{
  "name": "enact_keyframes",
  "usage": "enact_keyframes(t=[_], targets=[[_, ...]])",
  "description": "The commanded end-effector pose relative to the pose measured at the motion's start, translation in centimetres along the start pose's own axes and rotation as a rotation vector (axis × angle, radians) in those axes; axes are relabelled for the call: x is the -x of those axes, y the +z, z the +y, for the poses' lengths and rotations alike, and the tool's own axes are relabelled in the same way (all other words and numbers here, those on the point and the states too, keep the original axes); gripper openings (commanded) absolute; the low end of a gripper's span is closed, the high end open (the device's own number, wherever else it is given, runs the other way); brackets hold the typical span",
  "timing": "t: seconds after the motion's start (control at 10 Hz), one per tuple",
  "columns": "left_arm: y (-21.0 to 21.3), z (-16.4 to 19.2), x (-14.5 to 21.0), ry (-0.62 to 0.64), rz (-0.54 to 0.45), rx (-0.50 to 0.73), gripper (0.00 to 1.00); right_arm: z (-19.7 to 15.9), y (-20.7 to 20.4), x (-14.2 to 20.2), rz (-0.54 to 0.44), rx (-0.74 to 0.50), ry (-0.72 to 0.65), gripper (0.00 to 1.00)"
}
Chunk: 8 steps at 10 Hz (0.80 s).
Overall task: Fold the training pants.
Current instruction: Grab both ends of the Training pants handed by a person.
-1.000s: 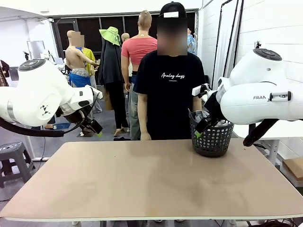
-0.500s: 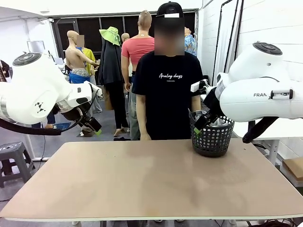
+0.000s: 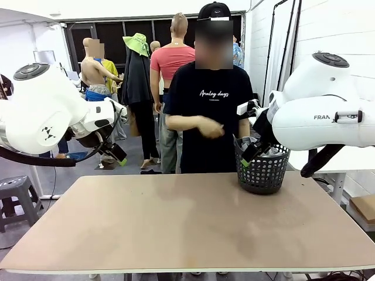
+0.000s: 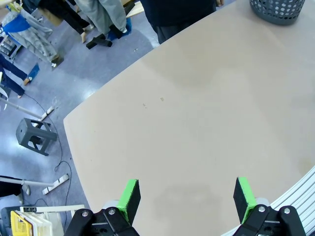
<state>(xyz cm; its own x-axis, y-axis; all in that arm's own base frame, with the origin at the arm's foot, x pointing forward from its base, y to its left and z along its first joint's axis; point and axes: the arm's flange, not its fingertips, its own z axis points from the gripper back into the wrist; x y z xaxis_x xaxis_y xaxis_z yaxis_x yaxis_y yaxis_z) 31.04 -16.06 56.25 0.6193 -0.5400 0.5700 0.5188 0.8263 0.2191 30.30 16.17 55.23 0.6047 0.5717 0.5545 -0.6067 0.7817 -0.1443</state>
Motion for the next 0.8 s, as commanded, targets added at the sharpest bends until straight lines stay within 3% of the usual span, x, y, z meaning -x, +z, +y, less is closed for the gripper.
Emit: enact_keyframes(t=[0.0, 0.7], targets=[[0.03, 0.15, -0.08, -0.006, -0.002, 0.001, 1.00, 0.05, -0.04, -0.04, -0.005, -0.001, 0.002, 1.00], [0.03, 0.15, -0.08, -0.006, -0.002, 0.001, 1.00, 0.05, -0.04, -0.04, -0.005, -0.001, 0.002, 1.00]])
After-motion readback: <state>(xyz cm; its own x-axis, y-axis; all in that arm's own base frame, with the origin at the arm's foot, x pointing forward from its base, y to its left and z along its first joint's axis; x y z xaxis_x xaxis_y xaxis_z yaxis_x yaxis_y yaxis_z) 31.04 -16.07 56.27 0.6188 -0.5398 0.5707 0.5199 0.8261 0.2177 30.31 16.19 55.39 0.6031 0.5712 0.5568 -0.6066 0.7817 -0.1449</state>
